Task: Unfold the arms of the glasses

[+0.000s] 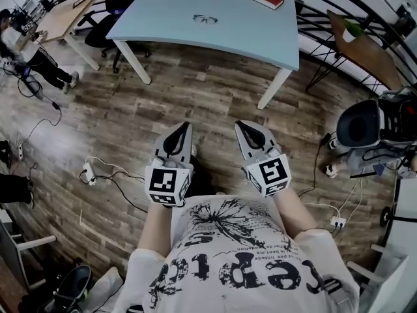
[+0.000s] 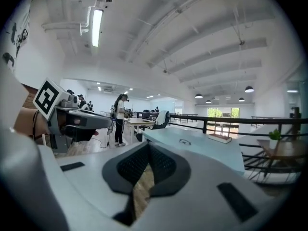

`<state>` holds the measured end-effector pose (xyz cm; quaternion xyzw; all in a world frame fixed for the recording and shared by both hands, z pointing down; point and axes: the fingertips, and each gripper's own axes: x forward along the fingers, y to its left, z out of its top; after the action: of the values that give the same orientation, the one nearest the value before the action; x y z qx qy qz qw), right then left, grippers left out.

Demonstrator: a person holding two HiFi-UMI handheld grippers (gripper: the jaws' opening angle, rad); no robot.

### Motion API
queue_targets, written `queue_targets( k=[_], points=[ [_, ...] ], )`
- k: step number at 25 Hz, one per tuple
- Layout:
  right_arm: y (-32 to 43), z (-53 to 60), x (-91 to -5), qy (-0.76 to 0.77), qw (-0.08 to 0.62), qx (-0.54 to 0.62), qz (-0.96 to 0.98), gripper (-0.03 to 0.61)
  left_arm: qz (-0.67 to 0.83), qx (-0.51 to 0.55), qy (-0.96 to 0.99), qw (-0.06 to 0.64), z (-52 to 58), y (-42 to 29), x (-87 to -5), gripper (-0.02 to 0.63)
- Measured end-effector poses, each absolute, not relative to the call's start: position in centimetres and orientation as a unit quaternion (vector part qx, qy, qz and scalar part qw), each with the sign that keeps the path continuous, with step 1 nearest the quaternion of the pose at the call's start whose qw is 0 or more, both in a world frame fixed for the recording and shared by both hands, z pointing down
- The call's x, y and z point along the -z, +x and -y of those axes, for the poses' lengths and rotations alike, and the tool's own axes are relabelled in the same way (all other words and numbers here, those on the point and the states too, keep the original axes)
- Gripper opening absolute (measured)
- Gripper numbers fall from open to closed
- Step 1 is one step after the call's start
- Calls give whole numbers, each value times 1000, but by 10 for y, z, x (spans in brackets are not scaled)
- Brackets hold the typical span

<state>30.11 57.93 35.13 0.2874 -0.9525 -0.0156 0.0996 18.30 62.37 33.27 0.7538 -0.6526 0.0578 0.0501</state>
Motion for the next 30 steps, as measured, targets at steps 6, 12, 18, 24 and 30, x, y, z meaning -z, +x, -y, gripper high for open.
queue_targets(
  k=[6,12,18,24,30],
  points=[
    [242,-509,-350,312,103,11,944,9,633,-55,771,51,-548,121,-331,18],
    [158,-423,-349,341,109,14,934,10,610,-51,789,51,-455,34,-331,18],
    [93,-345,-342,361,113,17,926,10,582,-54,810,43,-371,-29,-320,18],
    [67,-282,-348,382,121,-1,916,9,570,-60,818,54,-309,-60,-324,18],
    [56,-221,-357,389,129,-6,912,10,565,-67,820,65,-255,-74,-337,18]
  ],
)
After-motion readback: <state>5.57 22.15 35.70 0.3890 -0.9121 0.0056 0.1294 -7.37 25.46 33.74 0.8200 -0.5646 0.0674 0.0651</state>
